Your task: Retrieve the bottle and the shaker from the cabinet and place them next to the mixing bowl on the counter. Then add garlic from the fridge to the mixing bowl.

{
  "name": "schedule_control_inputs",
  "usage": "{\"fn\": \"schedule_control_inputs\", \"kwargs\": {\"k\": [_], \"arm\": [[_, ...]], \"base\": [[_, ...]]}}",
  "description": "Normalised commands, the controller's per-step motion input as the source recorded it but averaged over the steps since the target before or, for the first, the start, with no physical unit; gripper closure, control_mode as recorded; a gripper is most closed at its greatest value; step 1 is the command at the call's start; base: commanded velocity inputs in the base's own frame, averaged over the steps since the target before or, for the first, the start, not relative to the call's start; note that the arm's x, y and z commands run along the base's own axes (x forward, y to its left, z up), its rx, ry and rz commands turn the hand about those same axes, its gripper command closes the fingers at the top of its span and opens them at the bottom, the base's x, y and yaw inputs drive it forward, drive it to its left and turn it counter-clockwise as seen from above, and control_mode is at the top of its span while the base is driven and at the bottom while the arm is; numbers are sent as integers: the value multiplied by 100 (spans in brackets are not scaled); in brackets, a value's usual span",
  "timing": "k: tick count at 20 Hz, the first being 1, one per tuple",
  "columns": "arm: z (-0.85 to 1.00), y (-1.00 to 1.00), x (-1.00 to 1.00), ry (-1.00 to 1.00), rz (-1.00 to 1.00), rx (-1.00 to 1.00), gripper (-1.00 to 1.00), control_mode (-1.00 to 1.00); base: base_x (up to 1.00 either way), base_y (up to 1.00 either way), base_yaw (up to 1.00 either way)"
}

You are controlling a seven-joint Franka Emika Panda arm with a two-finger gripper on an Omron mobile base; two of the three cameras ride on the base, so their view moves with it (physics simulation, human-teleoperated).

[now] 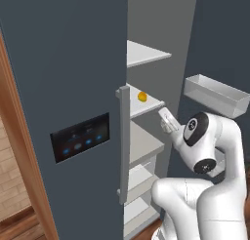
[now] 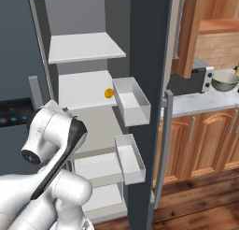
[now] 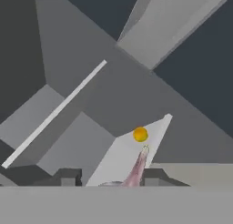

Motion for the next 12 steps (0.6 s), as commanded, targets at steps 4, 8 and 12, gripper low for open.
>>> {"fn": "schedule_control_inputs", "kwargs": {"k": [4,8,12], "arm": [[37,-3,-64,7,0,12,100,-100],[26,-3,-46,1,0,10,100,-100],[16,-5,-30,4,0,11,100,-100]], "base": [[0,0,0],[0,0,0],[0,0,0]]}}
